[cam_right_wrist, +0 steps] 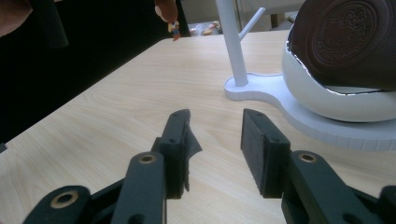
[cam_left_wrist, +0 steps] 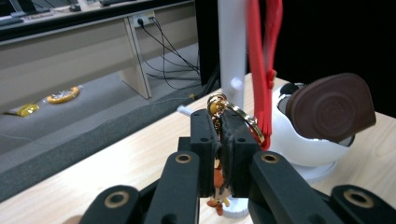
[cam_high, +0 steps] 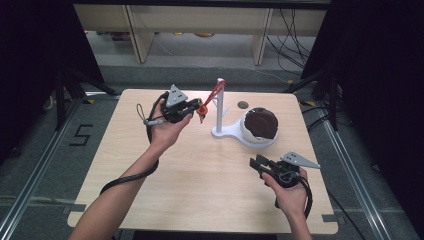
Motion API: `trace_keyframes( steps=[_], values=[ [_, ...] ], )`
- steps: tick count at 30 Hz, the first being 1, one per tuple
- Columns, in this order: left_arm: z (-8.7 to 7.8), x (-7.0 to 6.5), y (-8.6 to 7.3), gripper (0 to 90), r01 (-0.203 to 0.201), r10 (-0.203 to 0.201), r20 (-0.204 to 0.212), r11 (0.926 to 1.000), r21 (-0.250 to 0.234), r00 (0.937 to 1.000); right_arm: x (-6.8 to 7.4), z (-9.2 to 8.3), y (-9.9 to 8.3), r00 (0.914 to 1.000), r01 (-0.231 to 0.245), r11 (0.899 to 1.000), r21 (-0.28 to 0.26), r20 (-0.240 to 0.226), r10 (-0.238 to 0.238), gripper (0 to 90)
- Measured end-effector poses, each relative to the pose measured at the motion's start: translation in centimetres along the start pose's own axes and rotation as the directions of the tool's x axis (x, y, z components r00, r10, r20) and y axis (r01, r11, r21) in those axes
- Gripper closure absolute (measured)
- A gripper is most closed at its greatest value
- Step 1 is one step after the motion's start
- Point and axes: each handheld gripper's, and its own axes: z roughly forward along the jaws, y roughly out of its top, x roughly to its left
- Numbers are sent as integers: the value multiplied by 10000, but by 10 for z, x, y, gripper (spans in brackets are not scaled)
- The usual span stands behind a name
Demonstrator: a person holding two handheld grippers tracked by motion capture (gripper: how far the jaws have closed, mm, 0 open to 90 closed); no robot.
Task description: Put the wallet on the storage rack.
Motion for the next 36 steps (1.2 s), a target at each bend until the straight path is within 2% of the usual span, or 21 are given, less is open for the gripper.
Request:
trace_keyframes(
  steps=[1,2,4,7,8,9,13,16,19,20,21,22,26,30,31,32,33,34,35,36],
  values=[
    [-2,-1,1,840,-31,31,-14,10000,-52,10000,3,0,-1,9990,-435,9990,75,-113,436,630],
    [-7,-2,2,841,14,-13,32,9998,-192,10000,0,0,-2,9999,-79,10000,25,-102,80,630],
    [-11,-2,3,840,-36,36,-8,9997,-241,10000,1,0,-3,9998,-161,9997,169,-113,163,630],
    [-16,1,3,840,12,-13,-43,9997,-226,10000,1,1,-2,9999,-110,9999,80,-81,110,631],
    [-17,2,3,840,32,-33,-89,9998,-200,10000,3,0,-2,9994,-339,9993,149,-49,340,631],
    [-18,3,3,840,-17,15,-142,9999,-149,9999,4,-1,-2,9993,-374,9992,172,22,374,631],
    [-21,7,4,840,29,-34,-164,9996,-296,9999,2,0,-2,9999,-132,9999,79,-67,133,630],
    [-18,10,7,840,36,-42,-161,9994,-351,9999,-1,1,-3,10000,31,10000,57,34,-31,630],
    [-10,11,10,840,-39,33,-170,9994,-335,9998,0,0,-4,9989,-452,9987,228,-76,454,630],
    [-8,11,11,840,-27,21,-172,9993,-361,9998,-4,0,-4,9999,-141,9998,134,-96,142,630],
    [-6,10,11,840,-102,97,-180,9995,-284,9998,-4,0,-4,9998,-179,9998,123,-73,180,630],
    [-3,9,11,840,-87,83,-162,9996,-250,9998,-2,-1,-4,9986,-522,9985,189,-52,523,629],
    [6,7,9,839,-188,189,-212,9998,33,9996,-3,-2,-3,9999,-157,9998,149,5,157,628],
    [9,3,10,839,-122,126,-194,9998,183,9997,-2,-1,-4,10000,-18,9999,135,-3,18,628],
    [10,3,11,839,-298,301,-228,9995,129,9993,-1,-1,-4,9997,-237,9995,194,-85,238,627],
    [10,3,11,839,-327,330,-231,9994,146,9992,-1,0,-4,9999,-138,9998,164,-27,138,627],
    [11,1,12,839,-257,261,-169,9995,193,9995,0,-1,-4,9996,-269,9994,212,-64,271,627],
    [12,1,13,839,-357,360,-229,9993,145,9991,-1,-1,-4,9999,-133,9997,195,-53,134,626],
    [13,0,14,839,-288,291,-175,9994,205,9994,-2,0,-4,10000,-14,9998,173,-32,15,626],
    [13,0,15,839,-419,423,-245,9990,165,9988,-1,0,-5,9999,-135,9996,257,-45,136,625]
  ],
)
